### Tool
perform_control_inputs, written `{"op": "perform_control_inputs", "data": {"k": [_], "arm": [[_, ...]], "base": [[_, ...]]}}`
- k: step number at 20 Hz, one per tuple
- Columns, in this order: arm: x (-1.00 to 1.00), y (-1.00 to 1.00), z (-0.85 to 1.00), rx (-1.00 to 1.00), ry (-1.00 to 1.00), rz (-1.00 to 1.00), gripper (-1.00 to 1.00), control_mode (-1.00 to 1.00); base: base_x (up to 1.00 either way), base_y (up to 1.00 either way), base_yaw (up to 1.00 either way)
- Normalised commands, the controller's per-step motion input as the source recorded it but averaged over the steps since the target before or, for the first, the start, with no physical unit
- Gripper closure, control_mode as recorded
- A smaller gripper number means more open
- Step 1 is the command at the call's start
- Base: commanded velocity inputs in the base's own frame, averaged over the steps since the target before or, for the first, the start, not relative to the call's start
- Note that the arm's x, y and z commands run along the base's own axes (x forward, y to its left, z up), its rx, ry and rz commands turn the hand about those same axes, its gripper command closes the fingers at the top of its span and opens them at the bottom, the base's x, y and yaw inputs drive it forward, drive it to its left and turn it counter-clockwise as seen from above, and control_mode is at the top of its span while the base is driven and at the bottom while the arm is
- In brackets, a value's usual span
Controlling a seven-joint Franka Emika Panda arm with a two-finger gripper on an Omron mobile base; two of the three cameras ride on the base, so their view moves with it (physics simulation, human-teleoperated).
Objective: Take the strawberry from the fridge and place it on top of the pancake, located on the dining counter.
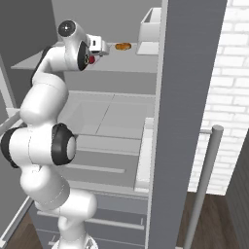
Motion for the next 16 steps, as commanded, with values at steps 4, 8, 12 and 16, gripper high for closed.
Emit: {"op": "perform_control_inputs", "data": {"k": [4,8,12,16], "arm": [[-0.05,0.00,0.01,0.00,0.15,0.00,-1.00,-1.00],[-0.41,-0.01,-0.01,0.03,0.07,-0.01,-1.00,-1.00],[-0.49,0.00,-0.06,0.03,0.00,-0.02,-1.00,-1.00],[-0.27,0.00,-0.13,0.00,0.00,-0.02,-1.00,-1.00]], "base": [[0.00,0.00,0.00],[0.00,0.00,0.00],[0.00,0.00,0.00],[0.00,0.00,0.00]]}}
